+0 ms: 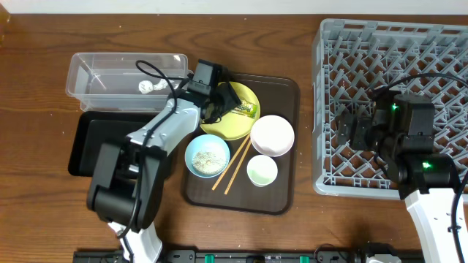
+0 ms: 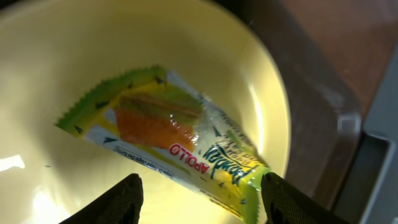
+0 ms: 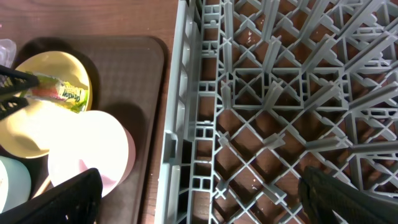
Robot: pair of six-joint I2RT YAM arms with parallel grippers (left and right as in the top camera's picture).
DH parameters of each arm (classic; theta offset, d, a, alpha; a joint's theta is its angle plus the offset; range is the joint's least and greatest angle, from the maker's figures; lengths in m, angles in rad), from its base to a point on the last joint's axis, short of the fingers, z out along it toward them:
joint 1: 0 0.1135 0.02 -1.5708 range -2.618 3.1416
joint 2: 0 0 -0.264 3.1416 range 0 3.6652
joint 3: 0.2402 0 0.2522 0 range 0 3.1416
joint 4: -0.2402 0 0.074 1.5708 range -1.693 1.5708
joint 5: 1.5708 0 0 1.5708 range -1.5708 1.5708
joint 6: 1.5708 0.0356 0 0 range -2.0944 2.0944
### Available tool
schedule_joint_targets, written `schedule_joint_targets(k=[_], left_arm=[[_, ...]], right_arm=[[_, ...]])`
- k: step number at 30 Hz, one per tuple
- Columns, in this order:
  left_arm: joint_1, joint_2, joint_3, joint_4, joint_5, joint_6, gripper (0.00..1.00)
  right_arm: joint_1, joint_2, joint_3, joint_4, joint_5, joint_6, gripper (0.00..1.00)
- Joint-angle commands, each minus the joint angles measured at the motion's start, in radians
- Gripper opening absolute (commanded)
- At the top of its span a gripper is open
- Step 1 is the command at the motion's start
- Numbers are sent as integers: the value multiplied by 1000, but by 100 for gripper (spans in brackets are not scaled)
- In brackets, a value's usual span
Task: Sort waste into correct bins and load items into the dishwasher rack
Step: 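Reach left gripper back to the plate and grasp the snack wrapper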
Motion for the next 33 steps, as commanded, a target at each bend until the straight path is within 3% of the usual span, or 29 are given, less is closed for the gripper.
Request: schedule_joint_targets(k=[1, 10, 13, 33], left_arm=[[-15, 40, -12, 1, 5, -67, 64], [-43, 88, -12, 50, 5, -73, 63], [-43, 102, -12, 51, 5, -73, 50], [-42, 105, -12, 46, -48, -72, 10]], right_arm=[[-5, -4, 24, -1, -8, 11, 99], [-5, -4, 24, -1, -8, 11, 99], [-5, -4, 24, -1, -8, 11, 99], [-5, -4, 24, -1, -8, 11, 99]])
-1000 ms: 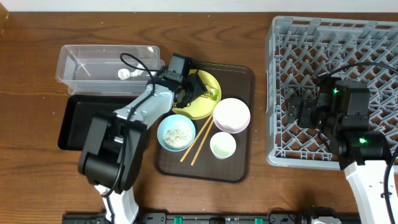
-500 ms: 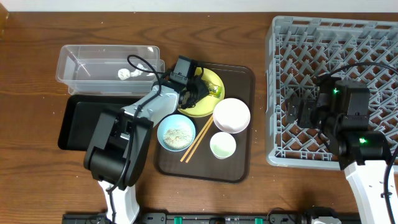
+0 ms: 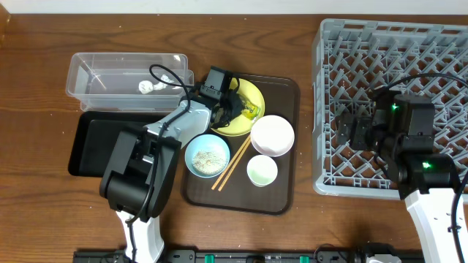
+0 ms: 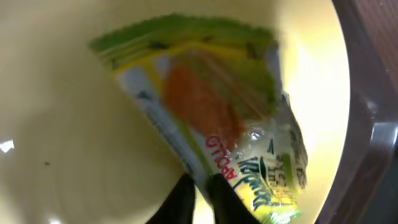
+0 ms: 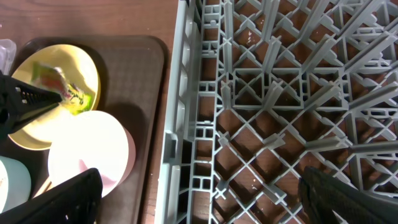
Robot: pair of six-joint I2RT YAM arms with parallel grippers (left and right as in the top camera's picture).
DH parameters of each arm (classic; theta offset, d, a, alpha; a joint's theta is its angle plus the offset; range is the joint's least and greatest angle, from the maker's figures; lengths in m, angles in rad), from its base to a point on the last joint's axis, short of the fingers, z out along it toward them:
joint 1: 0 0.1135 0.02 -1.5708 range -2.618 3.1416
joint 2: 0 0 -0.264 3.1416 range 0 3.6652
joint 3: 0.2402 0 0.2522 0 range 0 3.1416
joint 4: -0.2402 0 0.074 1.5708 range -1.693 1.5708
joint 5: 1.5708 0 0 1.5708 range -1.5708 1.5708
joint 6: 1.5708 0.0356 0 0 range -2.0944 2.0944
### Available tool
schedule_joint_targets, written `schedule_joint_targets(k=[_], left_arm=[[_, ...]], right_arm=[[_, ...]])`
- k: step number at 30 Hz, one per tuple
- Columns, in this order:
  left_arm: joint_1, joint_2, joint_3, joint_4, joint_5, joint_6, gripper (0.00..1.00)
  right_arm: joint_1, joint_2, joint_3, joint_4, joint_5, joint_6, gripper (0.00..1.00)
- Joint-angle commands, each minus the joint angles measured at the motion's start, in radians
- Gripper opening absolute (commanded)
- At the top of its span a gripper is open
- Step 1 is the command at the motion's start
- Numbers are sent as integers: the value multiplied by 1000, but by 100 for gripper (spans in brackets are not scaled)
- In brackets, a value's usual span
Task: Sort waste into correct bins and load items into the dishwasher rack
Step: 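Reach left gripper back to the plate and grasp the snack wrapper, then carry the wrapper with left gripper and drop it into the clear bin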
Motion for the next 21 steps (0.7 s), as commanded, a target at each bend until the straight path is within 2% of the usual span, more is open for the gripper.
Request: schedule_joint_targets(k=[1, 8, 12, 17, 21], left_arm=[[-1, 26, -12, -5, -18, 8, 8], [16, 0, -12, -10, -17, 58, 6], [39, -73, -12, -10, -17, 196, 6], [85, -218, -12, -11, -17, 435, 6], [147, -325, -12, -10, -57, 512, 6]], right_arm=[[-5, -4, 24, -1, -8, 11, 99], [-5, -4, 24, -1, -8, 11, 99], [-5, -4, 24, -1, -8, 11, 99], [-5, -4, 24, -1, -8, 11, 99], [-5, -4, 24, 0, -8, 11, 99]])
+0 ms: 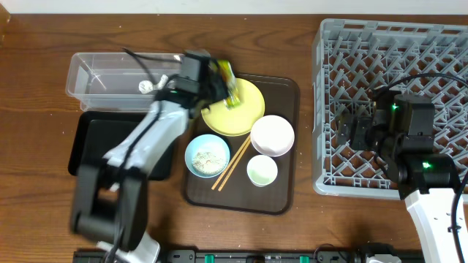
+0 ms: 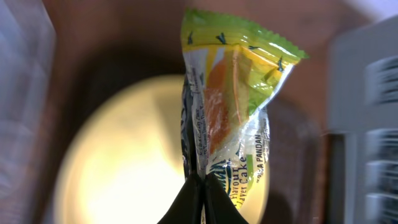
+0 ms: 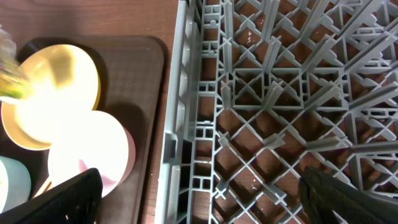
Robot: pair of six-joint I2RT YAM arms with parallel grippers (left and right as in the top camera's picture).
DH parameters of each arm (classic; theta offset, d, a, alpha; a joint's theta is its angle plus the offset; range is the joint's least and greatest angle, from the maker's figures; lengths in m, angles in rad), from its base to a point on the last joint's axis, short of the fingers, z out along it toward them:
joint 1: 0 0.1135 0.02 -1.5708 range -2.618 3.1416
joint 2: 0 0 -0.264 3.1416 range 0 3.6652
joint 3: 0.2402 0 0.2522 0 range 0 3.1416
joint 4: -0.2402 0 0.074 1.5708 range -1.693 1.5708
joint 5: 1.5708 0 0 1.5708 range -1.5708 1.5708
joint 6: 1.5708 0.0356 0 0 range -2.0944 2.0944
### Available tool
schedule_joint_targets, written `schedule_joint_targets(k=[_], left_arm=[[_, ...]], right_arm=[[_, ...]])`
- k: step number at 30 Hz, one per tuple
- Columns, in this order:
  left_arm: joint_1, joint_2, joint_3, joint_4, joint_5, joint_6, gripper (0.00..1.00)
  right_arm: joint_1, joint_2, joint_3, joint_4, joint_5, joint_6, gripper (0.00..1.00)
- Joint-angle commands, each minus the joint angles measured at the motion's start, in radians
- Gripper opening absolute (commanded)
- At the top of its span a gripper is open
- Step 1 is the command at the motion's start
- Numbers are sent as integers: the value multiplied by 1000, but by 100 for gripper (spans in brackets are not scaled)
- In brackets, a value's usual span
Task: Sort waste into correct bins and load items into the dishwasher rack
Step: 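Carry the wrapper with left gripper and drop it into the clear bin, then lower left gripper to the light-blue rice bowl and grasp its rim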
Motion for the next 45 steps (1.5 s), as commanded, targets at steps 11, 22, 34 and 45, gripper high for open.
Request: schedule_joint_targets(k=[11, 22, 34, 45], left_arm=[[290, -144, 2, -3, -167, 142, 10], [325, -141, 2, -85, -158, 175, 48], [80, -142, 2, -339, -53, 280, 48], [-177, -141, -3, -539, -58, 249, 55]], right_arm=[[-5, -4, 24, 0, -8, 11, 99], [-5, -3, 24, -1, -7, 11, 99], [-5, -3, 24, -7, -8, 11, 99], [-5, -3, 24, -53, -11, 11, 99]])
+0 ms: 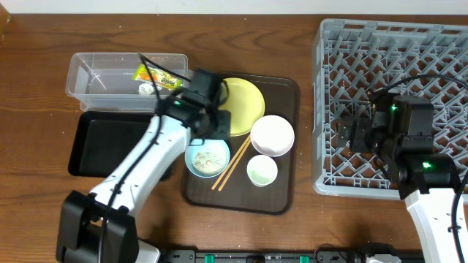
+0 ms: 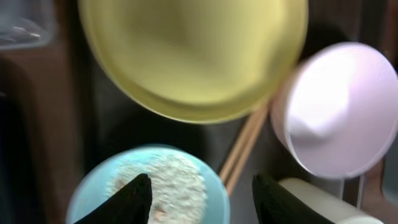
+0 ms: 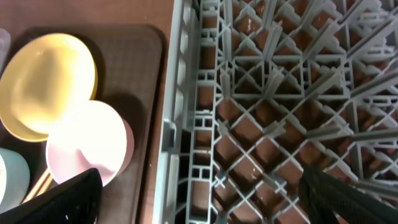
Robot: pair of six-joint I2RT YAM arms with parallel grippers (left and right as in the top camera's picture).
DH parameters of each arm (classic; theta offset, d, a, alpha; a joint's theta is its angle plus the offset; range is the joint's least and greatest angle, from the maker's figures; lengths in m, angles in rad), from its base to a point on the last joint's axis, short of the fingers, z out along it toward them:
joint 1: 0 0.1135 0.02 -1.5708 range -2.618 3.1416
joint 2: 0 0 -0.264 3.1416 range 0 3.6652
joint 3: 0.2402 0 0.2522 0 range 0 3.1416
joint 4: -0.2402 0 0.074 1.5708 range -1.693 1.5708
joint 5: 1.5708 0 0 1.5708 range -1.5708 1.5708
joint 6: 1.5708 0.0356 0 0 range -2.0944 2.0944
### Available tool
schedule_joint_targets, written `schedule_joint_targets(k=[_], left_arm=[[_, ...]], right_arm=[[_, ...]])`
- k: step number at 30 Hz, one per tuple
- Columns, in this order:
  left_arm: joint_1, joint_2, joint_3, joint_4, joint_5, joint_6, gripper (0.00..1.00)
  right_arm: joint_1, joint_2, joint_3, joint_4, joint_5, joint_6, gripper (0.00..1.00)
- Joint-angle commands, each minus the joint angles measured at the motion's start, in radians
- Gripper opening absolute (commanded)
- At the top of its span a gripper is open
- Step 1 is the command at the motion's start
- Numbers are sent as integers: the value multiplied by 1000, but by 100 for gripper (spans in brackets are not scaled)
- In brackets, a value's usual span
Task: Sort waste into correct bins and load items into the dishwasher rack
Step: 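Lower left gripper to the light-blue rice bowl and grasp its rim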
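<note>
The green-and-yellow snack wrapper [image 1: 156, 75] lies in the clear bin [image 1: 102, 93], next to a crumpled white scrap [image 1: 148, 89]. My left gripper [image 1: 217, 124] [image 2: 202, 205] is open and holds nothing, above the blue bowl of rice [image 1: 207, 157] [image 2: 158, 186] and the near edge of the bare yellow plate [image 1: 245, 98] [image 2: 193, 56]. Beside them are wooden chopsticks [image 1: 232, 162] [image 2: 242, 149], a pink bowl [image 1: 272, 135] [image 2: 329, 106] and a pale green cup [image 1: 262, 171]. My right gripper [image 1: 352, 131] [image 3: 199, 205] hangs open over the grey dishwasher rack [image 1: 409, 66] [image 3: 280, 93].
The dishes sit on a brown tray [image 1: 281, 201]. A black bin [image 1: 91, 146] lies in front of the clear bin, at the left. The rack's left wall [image 3: 171, 124] stands between my right gripper and the tray.
The wrapper, then held in my shut left gripper above the plate's far left edge, now lies in the clear bin. That gripper is open and stands over the blue bowl.
My left gripper was open around the wrapper on the yellow plate. Then it was shut on the wrapper, then held it up near the clear bin. Now the wrapper is in that bin and the plate is bare. The right arm stayed over the rack.
</note>
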Motion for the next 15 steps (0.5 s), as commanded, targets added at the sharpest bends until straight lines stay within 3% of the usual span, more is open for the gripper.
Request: schedule_joint_targets(k=[1, 15], left_arm=[[-40, 6, -3, -6, -6, -10, 55], [-98, 117, -3, -98, -6, -142, 55]], right_arm=[[-5, -3, 22, -11, -16, 11, 99], [-5, -3, 22, -90, -16, 11, 99]])
